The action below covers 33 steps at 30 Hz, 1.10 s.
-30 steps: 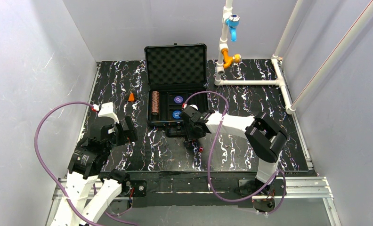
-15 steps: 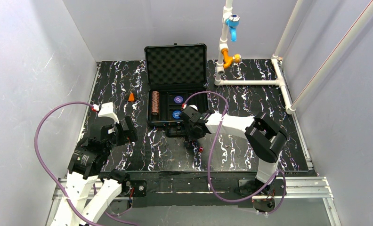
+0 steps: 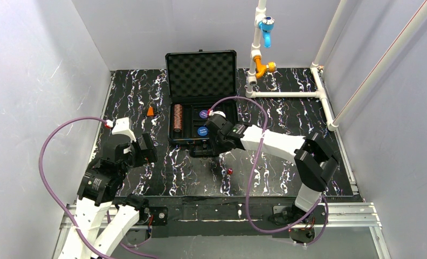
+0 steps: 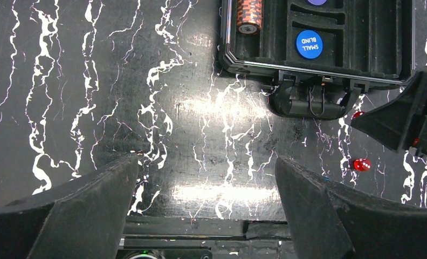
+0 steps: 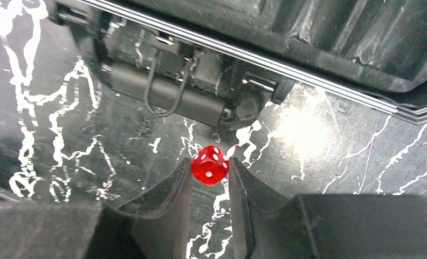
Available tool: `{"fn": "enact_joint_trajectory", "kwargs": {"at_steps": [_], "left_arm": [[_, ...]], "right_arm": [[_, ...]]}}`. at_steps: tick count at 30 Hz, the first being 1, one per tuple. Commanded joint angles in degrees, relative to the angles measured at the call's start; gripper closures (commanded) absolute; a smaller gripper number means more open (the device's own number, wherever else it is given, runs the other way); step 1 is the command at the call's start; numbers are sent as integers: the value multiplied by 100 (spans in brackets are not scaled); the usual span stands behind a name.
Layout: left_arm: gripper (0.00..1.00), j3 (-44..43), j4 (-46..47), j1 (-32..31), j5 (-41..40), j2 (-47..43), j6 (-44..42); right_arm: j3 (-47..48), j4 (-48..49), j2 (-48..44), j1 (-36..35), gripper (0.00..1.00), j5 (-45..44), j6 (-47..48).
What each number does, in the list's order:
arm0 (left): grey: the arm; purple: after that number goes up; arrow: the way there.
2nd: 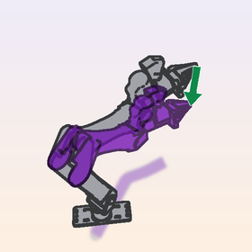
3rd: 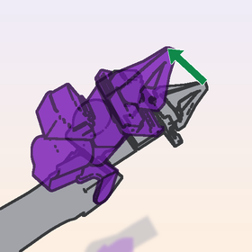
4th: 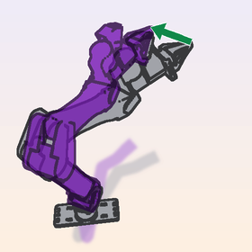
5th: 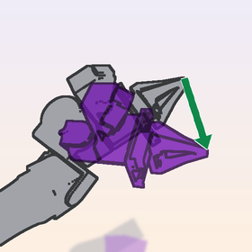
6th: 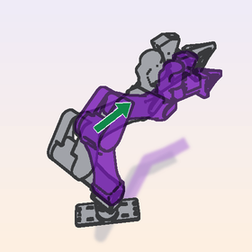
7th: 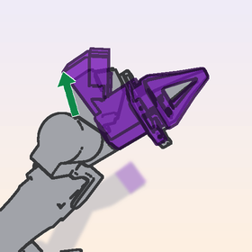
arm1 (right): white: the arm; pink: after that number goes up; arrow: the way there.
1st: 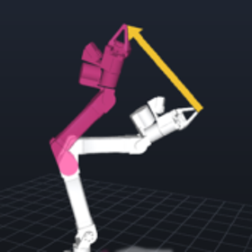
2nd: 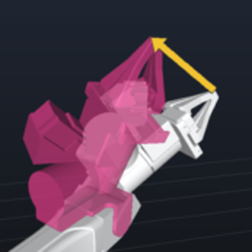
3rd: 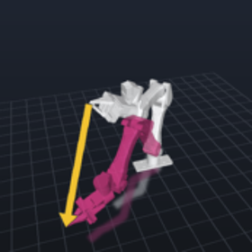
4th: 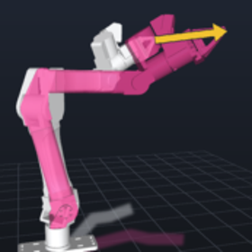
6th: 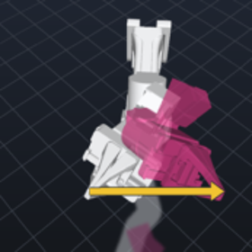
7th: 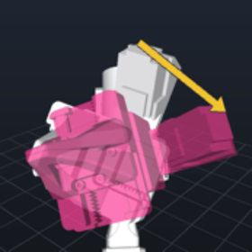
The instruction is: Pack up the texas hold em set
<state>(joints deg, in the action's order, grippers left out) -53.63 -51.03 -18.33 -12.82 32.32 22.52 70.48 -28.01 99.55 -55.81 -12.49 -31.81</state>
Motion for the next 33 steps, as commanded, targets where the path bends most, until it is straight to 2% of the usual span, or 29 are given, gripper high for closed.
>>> {"fn": "enact_joint_trajectory", "kwargs": {"at_steps": [1, 6, 9, 10, 11, 24, 27, 28, 33], "left_arm": [[2, -3, -48, 24, -35, -85, -64], [2, -7, -53, 22, -36, -80, -64], [2, -8, -53, 17, -44, -84, -64], [2, -8, -51, 22, -45, -85, -64], [2, -8, -55, 22, -45, -93, -64], [2, -7, -53, 28, -63, -120, -73], [2, -8, -53, 28, -50, -113, -73], [2, -8, -49, 23, -46, -112, -73], [2, -8, -52, 25, -16, -86, -73]], "right_arm": [[453, 54, -388, -34, 66, 41, -51], [766, 188, -434, -35, 71, 280, -1], [857, 495, -402, -22, 85, 515, 12], [904, 593, -367, -26, 95, 585, 23], [970, 631, -313, -26, 99, 645, 34], [2156, 1174, 626, -9, 99, 1536, 145], [2311, 1282, 853, -4, 96, 1613, 86], [2380, 1307, 931, -8, 99, 1651, 74], [2826, 1245, 1482, -9, 99, 1648, 32]]}}
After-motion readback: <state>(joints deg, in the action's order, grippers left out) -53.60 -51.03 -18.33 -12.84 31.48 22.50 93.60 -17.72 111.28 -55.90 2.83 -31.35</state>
